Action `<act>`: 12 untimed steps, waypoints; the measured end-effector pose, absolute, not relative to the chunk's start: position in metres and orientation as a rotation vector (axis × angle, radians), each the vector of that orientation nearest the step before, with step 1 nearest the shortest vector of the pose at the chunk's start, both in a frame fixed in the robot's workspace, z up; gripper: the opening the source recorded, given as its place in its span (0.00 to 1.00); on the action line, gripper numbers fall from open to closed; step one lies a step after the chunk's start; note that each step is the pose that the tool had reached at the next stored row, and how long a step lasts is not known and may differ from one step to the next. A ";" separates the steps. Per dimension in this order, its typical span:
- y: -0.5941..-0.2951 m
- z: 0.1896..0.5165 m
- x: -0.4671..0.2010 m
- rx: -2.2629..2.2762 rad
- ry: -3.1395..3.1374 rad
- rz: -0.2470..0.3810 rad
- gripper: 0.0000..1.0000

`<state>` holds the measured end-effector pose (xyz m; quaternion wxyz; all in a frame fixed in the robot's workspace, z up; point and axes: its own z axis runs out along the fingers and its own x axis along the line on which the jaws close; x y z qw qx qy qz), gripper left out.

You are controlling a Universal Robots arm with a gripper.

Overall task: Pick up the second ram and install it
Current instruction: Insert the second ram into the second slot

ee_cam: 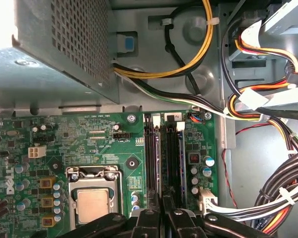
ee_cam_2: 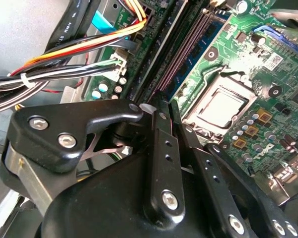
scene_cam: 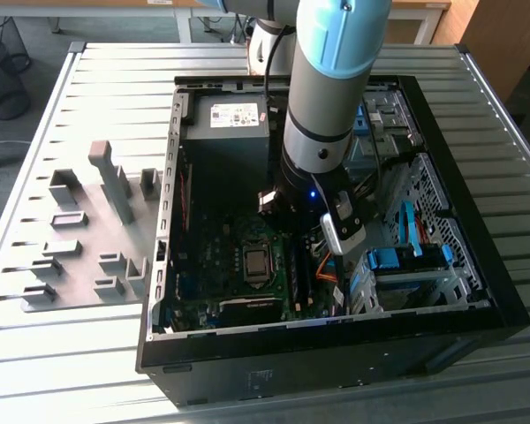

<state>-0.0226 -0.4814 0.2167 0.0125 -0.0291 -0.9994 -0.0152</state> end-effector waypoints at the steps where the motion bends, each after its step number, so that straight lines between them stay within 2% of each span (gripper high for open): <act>1: -0.481 0.217 -0.022 -0.091 -3.114 -0.047 0.14; 12: -0.480 0.217 -0.019 -0.090 -3.109 -0.046 0.14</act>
